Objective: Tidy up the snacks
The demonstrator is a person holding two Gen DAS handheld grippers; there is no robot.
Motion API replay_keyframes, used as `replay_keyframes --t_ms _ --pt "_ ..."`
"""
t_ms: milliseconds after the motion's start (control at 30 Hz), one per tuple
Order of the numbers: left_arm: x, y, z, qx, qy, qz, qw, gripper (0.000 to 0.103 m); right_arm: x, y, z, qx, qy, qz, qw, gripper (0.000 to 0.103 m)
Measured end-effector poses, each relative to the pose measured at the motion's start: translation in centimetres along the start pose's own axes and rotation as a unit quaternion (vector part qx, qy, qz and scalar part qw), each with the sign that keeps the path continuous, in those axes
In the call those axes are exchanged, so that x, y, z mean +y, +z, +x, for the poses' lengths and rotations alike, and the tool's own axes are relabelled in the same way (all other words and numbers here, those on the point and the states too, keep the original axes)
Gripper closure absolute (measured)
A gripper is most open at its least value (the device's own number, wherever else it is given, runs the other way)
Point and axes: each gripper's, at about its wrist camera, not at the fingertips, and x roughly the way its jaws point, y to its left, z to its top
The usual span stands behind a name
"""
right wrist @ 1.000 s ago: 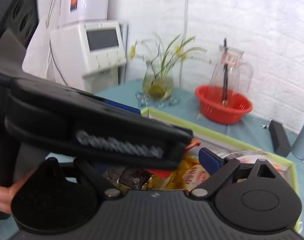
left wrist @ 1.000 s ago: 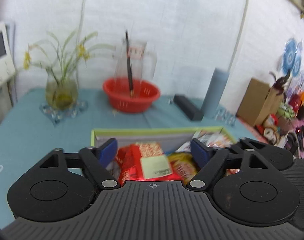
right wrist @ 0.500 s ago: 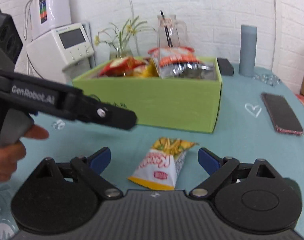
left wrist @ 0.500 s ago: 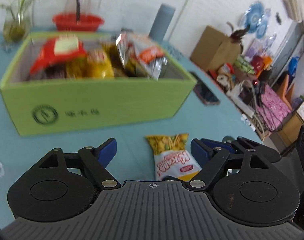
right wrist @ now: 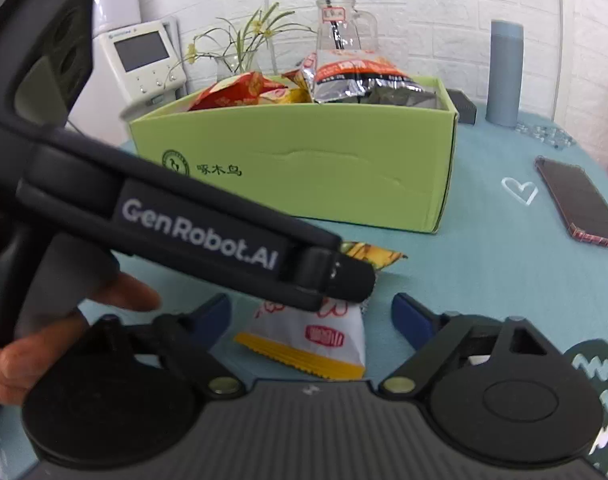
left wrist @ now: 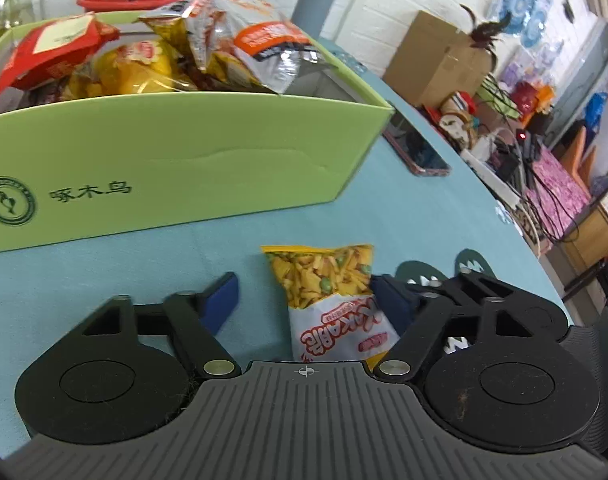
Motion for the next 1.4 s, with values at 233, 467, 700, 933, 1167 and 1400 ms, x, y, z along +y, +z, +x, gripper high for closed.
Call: replay_keyframes --t_ms 233,467,700,933,1167,1400 --pt "-1.0 0.7 -5.8 -0.044 -0.04 0.011 0.9981 0.092 2.5 2.2 -4.0 -0.058 -0.001 -0.003 0.998 0.035" --pt "1.0 9.6 -11.8 -0.158 0.016 0.038 0.9865 0.092 5.4 13.1 -1.5 -0.132 -0.004 -0.108 0.985 0.027" --pt "8.1 14.5 -4.3 -0.098 0.066 0.006 0.9929 0.089 3.0 16.9 10.1 -0.041 0.027 -0.083 0.995 0.027" --pt "9.9 12.8 -2.5 -0.112 0.042 -0.004 0.9928 0.073 2.8 15.6 12.0 -0.038 0.03 -0.093 0.995 0.012" --pt "6.7 11.0 -11.2 -0.226 0.088 0.009 0.97 0.011 3.1 14.5 4.6 -0.112 -0.009 -0.091 0.989 0.001" --pt "3.1 2.0 -19.5 -0.26 0.118 -0.018 0.9581 0.011 4.0 6.0 -6.2 -0.146 -0.056 -0.007 0.988 0.0"
